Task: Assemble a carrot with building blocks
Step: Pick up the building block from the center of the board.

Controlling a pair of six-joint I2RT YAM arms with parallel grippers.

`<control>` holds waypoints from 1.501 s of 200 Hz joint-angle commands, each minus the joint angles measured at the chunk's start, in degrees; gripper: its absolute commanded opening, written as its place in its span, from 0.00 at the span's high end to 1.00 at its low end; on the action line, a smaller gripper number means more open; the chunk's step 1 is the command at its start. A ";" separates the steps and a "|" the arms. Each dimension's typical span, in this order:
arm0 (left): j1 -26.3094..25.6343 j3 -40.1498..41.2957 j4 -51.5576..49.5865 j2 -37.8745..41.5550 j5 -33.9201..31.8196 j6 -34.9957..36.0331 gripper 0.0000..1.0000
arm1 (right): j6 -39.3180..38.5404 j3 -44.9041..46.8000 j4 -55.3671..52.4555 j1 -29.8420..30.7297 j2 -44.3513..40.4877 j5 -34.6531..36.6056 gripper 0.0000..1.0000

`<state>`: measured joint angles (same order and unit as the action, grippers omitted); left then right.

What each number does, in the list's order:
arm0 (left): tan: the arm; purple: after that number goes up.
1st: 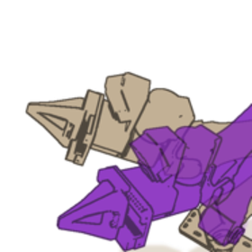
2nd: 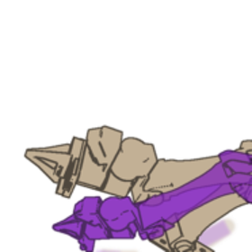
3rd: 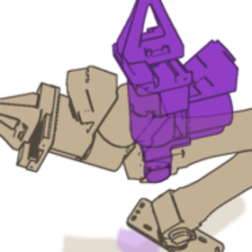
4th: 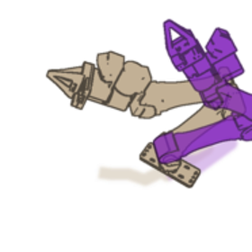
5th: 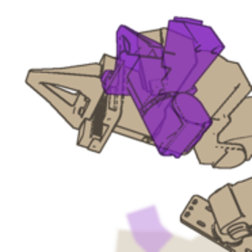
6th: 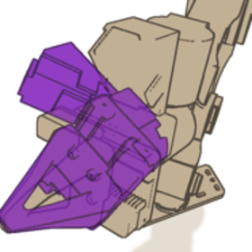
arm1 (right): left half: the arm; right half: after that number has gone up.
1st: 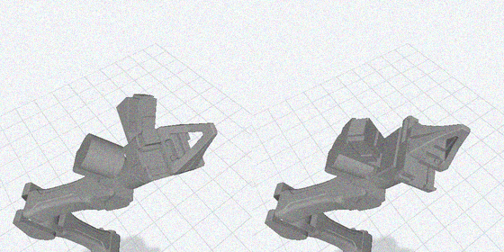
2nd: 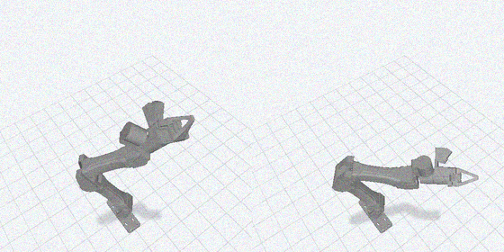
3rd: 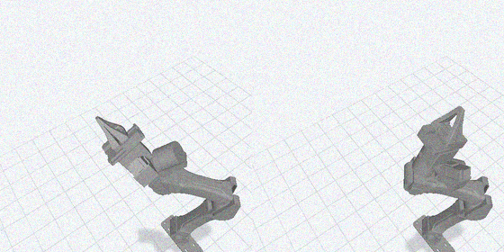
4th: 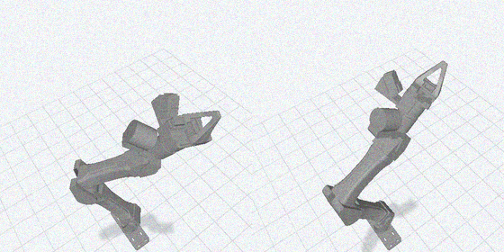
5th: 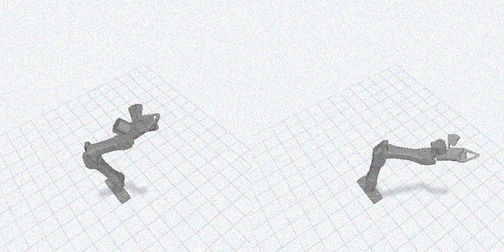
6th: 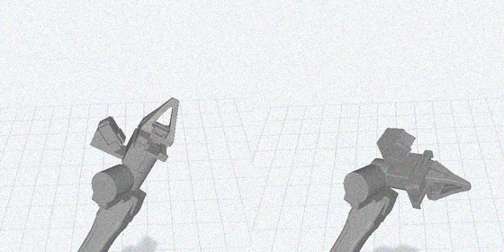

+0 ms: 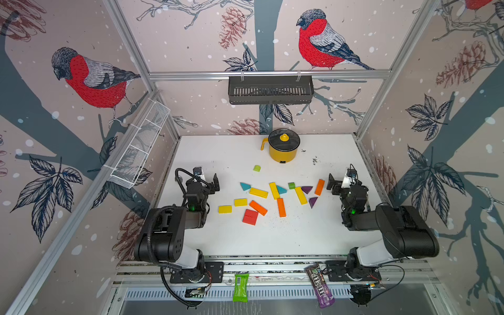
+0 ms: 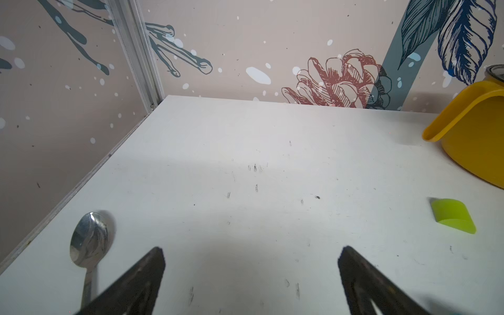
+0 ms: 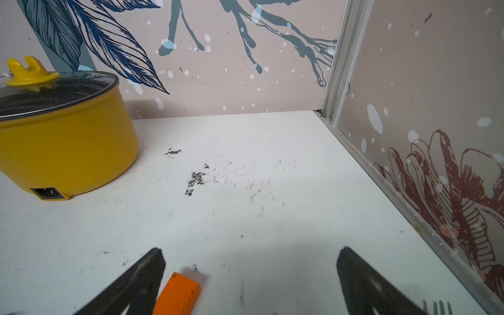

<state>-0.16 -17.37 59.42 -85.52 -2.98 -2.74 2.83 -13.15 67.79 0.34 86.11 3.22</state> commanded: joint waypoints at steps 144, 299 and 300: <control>-0.02 0.14 1.31 0.18 0.70 0.63 0.01 | -0.11 0.05 1.29 0.01 -0.25 -0.42 0.01; -3.26 -20.43 -35.12 16.01 -5.74 -2.64 0.01 | 7.28 -24.19 -44.75 7.24 -13.01 23.47 0.01; -3.26 -20.82 -35.67 16.13 -5.51 -2.67 0.01 | 7.59 -24.73 -45.63 7.36 -13.09 23.75 0.01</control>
<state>-3.16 -29.58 42.17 -73.36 -5.72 -1.78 5.04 -29.36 45.06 4.14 75.94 13.80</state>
